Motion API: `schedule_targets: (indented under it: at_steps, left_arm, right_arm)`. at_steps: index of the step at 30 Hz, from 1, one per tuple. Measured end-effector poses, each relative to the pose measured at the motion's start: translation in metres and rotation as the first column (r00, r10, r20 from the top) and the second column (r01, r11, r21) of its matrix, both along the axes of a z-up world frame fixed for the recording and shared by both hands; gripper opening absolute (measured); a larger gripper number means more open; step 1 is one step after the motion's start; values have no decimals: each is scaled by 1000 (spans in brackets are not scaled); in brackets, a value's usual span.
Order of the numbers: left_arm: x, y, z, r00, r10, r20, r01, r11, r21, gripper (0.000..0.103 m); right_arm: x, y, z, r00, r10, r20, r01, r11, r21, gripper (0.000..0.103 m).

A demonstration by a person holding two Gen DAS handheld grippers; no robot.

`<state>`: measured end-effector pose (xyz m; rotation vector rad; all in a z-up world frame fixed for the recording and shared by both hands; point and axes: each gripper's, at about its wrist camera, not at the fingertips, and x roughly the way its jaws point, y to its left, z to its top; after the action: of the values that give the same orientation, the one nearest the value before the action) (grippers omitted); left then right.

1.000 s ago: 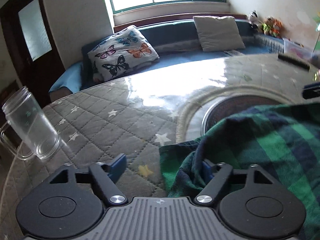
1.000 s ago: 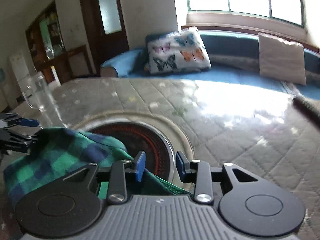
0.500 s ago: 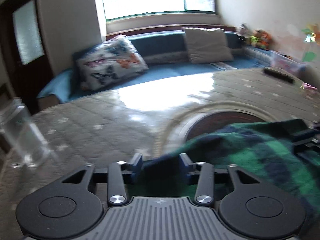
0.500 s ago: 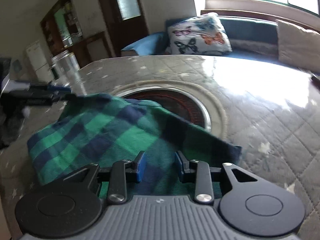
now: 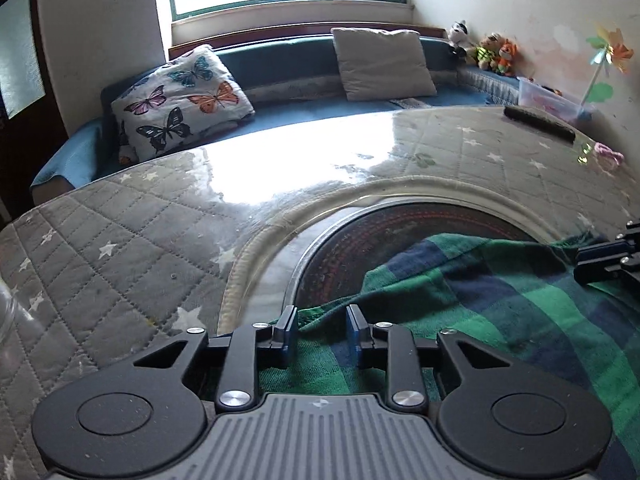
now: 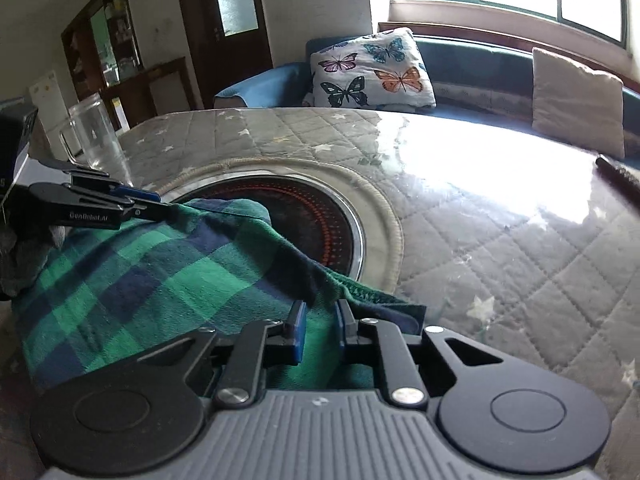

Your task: Fold clothes

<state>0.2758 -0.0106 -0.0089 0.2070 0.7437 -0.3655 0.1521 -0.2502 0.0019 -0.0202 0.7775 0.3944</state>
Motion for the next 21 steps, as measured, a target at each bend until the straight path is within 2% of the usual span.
schedule_targets:
  at_steps: [6,8,11,14,16,21]
  left_arm:
    - [-19,24,23,994,83,66,-81,996,-31,31]
    - [-34,37,33,991,100,87,-97,994,-40,39]
    - [-61,53,40,986,129,103,-126,991,-34,45]
    - [-89,67,38,982,165,96,-162,986,-32,49]
    - [-111,76,36,979,184,90,-182,983,-35,50]
    - [-157,90,29,973,219,70,-214,975,-66,52]
  right_arm:
    - [4,4,4,1000,3,2,-3,999,-35,12]
    - [1,8,8,1000,3,10,-2,999,-44,14]
    - [-11,16,19,999,30,34,-29,999,-34,18]
    - [-30,33,31,993,102,63,-100,994,-36,23]
    - [-45,48,37,983,165,79,-161,986,-46,30]
    - [-82,83,40,937,336,96,-330,941,-73,37]
